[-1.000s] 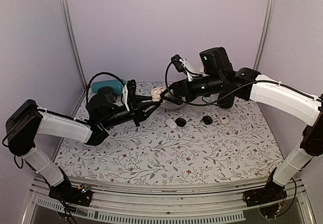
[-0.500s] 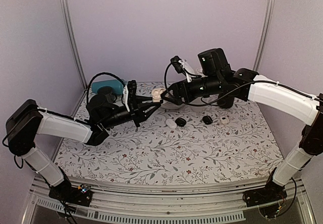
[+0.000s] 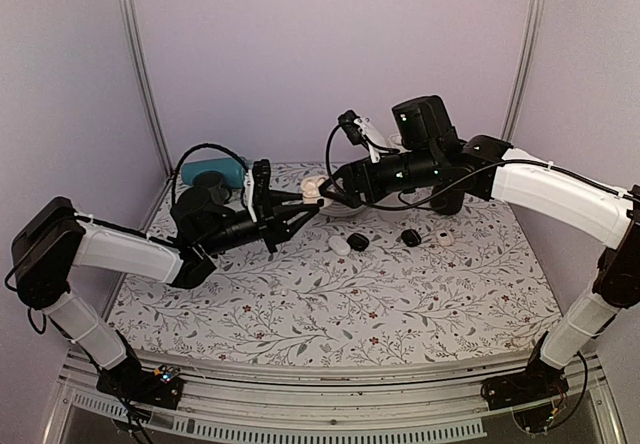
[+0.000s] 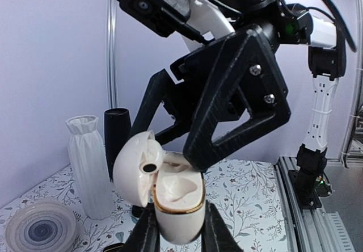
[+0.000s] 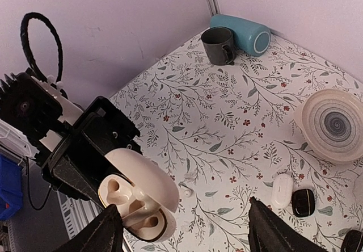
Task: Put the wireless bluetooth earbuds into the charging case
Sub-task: Adjust the right earbud in the right side groove of the charging case.
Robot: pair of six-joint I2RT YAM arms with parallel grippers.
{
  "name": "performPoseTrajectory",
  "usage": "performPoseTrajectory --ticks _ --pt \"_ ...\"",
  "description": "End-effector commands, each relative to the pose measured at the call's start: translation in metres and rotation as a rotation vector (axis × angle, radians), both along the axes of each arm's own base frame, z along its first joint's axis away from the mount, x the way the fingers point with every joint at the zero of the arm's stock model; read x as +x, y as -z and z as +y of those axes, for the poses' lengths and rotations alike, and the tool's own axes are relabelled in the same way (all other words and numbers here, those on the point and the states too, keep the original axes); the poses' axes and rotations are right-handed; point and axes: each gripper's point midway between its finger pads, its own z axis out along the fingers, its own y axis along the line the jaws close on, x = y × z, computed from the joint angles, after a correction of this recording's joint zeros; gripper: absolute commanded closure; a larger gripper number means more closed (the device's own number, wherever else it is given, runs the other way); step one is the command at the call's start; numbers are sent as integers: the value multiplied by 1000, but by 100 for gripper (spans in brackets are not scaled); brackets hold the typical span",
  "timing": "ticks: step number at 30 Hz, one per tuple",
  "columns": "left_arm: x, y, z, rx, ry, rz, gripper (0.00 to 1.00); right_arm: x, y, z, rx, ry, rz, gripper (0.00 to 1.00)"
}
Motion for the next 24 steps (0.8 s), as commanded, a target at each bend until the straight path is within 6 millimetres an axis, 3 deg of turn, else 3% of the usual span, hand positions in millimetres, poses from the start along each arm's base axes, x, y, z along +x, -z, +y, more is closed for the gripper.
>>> performPoseTrajectory --ticks 1,15,24 --pt "-12 -10 -5 -40 59 -24 100 1 -1 5 0 -7 -15 24" --pt "-11 -9 -3 -69 54 5 100 -7 -15 8 41 -53 -31 21" --pt "-10 -10 -4 -66 59 1 100 1 -30 -14 67 -1 -56 18"
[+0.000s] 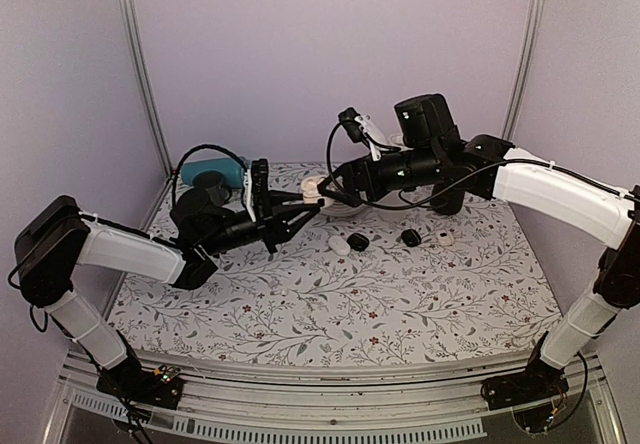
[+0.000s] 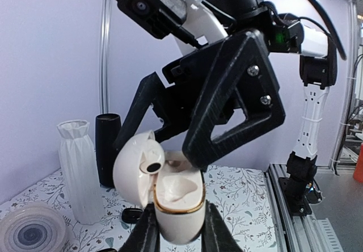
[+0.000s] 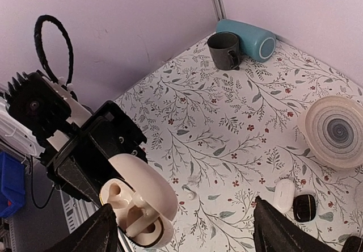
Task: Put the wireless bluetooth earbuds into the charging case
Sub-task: Adjust the right earbud in the right side groove of the charging case.
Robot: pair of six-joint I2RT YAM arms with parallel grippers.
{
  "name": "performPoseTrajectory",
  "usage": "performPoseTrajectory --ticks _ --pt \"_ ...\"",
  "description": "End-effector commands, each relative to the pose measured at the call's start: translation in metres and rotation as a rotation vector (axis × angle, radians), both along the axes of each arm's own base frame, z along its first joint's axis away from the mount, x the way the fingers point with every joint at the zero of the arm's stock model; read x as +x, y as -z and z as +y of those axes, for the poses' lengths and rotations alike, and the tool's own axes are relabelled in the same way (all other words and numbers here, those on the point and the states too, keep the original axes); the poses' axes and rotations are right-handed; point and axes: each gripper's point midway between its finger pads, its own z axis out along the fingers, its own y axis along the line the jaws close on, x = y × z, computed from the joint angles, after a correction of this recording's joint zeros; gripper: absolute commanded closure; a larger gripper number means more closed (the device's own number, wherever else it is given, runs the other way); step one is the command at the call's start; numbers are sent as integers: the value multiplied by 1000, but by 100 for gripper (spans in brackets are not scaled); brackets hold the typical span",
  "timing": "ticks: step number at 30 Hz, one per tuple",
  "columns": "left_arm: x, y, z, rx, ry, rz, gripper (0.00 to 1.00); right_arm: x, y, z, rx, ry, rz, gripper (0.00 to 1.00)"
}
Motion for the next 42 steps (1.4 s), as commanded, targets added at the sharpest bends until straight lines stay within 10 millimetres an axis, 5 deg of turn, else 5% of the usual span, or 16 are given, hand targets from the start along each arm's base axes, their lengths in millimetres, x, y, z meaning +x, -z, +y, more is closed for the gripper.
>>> performPoseTrajectory --ticks 1,20,42 --pt "-5 -6 -2 -25 18 -21 100 1 -24 -16 47 24 -45 18" --pt "-8 -6 -4 -17 33 -32 100 6 -19 -29 13 72 -70 18" --pt "-2 -4 -7 4 3 -54 100 4 -8 -18 -63 54 -86 21"
